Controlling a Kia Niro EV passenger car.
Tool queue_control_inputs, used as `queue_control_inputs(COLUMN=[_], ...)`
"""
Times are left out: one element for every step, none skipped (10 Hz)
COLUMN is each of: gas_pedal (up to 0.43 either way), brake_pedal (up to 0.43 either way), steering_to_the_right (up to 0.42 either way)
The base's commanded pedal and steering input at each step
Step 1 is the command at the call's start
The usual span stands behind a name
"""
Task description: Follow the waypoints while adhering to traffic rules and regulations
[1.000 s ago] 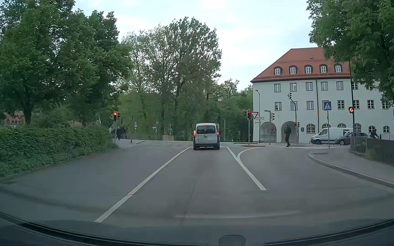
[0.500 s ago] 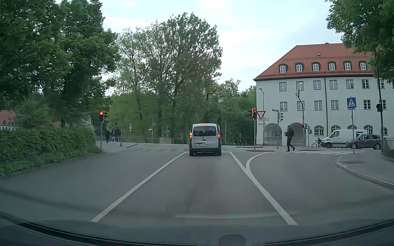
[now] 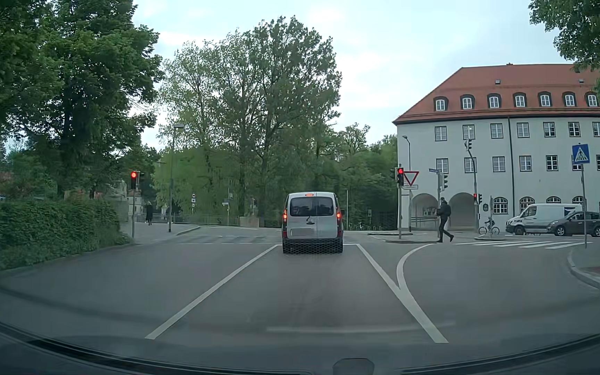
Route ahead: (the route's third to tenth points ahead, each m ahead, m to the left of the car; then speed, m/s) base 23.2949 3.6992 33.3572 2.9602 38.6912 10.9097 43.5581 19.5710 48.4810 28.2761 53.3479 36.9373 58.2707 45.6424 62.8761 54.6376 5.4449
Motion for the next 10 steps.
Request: queue_control_inputs(gas_pedal=[0.000, 0.000, 0.000, 0.000, 0.000, 0.000, 0.000, 0.000, 0.000, 0.000], brake_pedal=[0.220, 0.220, 0.226, 0.226, 0.226, 0.226, 0.226, 0.226, 0.226, 0.220], steering_to_the_right=[-0.008, -0.008, -0.008, -0.006, -0.005, -0.004, -0.004, -0.004, -0.004, -0.004])
